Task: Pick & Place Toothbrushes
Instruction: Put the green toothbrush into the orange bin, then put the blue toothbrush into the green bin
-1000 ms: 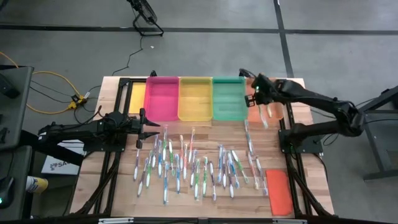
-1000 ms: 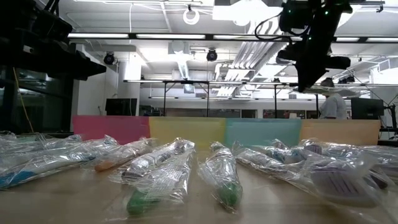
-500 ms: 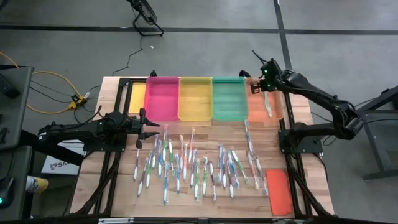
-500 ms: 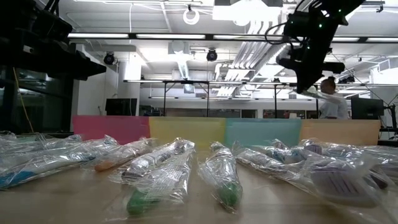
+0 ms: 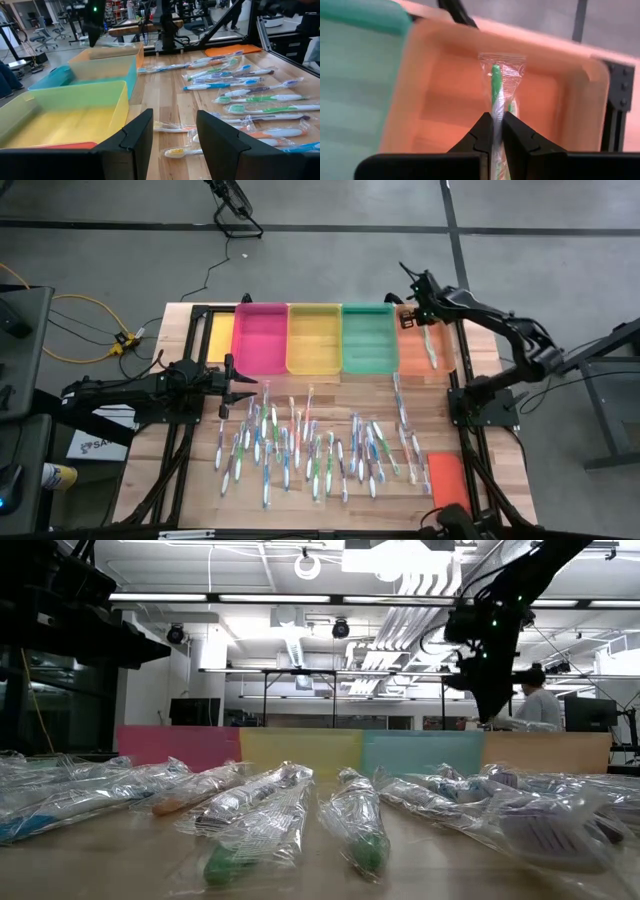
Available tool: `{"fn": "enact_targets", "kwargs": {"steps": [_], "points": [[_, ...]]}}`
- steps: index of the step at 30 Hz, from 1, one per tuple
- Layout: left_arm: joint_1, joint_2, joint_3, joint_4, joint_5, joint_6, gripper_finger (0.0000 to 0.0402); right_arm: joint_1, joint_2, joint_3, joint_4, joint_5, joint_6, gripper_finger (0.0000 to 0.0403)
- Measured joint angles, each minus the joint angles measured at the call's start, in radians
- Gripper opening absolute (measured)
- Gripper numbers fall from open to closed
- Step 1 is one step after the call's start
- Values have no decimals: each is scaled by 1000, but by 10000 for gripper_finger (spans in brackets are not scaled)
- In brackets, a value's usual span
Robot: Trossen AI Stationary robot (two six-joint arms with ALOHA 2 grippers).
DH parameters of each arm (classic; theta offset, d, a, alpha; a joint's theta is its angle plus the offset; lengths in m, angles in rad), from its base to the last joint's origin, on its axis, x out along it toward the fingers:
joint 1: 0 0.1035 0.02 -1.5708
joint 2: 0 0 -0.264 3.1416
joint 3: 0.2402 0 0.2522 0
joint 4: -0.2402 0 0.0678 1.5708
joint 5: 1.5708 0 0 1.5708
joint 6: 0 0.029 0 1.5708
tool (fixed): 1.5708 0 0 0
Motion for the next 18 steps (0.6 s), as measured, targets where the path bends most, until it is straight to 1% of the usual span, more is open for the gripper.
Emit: {"fn": "enact_targets", "kwargs": {"steps": [3,6,13,18], "points": [[0,0,0,0,0,0,147,-15,45,0,-24,1,9,25],[0,0,0,0,0,0,147,-15,75,0,-34,-17,19,39],[0,0,0,0,0,0,147,-15,86,0,-64,-27,30,98],[0,0,0,0,0,0,147,-15,65,0,-101,-36,33,147]]}}
